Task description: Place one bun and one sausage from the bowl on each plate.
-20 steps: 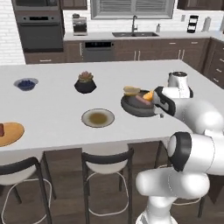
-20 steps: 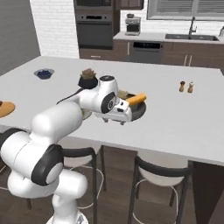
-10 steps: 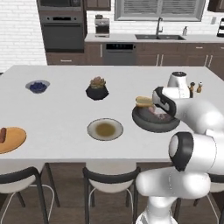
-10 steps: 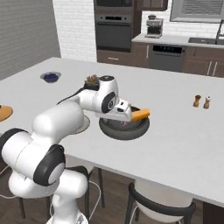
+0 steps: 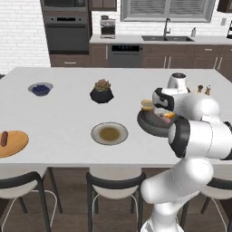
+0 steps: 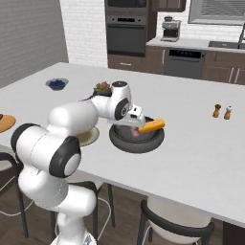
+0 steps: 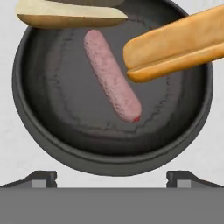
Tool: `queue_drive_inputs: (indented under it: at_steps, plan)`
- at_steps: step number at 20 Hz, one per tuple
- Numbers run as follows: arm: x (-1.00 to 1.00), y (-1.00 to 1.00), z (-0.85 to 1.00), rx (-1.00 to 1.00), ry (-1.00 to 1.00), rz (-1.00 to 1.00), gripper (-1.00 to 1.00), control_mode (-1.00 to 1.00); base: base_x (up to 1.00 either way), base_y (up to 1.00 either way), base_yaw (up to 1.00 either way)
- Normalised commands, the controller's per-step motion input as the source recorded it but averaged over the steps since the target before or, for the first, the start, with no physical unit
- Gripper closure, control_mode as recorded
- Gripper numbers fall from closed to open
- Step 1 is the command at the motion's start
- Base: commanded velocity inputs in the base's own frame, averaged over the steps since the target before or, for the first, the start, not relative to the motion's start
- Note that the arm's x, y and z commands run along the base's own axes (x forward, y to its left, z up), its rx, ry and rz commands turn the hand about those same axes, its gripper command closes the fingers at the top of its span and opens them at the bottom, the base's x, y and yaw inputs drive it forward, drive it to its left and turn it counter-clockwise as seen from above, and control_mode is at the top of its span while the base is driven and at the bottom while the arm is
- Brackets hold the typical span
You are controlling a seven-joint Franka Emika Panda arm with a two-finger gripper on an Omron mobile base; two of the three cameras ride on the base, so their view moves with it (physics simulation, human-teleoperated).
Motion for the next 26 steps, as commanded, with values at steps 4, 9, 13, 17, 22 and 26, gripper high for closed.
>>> queue_drive_inputs:
  at_steps: [4, 9, 13, 17, 22, 26]
  plan:
    - [1.0, -0.44, -0.67, 0.0, 0.0, 0.0, -1.0, -1.0, 0.0, 0.0, 0.0]
    - [0.72, -0.23, -0.44, 0.0, 0.06, -0.14, -1.0, -1.0, 0.0, 0.0, 0.0]
    - [0.16, 0.01, -0.02, 0.0, 0.02, -0.09, -1.0, -1.0, 0.0, 0.0, 0.0]
    - [-0.37, 0.05, -0.21, 0.0, 0.08, -0.02, -1.0, -1.0, 0.0, 0.0, 0.0]
    - [-0.07, 0.2, -0.06, 0.0, 0.02, 0.0, -1.0, -1.0, 0.0, 0.0, 0.0]
    - [0.05, 0.01, -0.32, -0.01, 0.0, 0.0, -1.0, -1.0, 0.0, 0.0, 0.0]
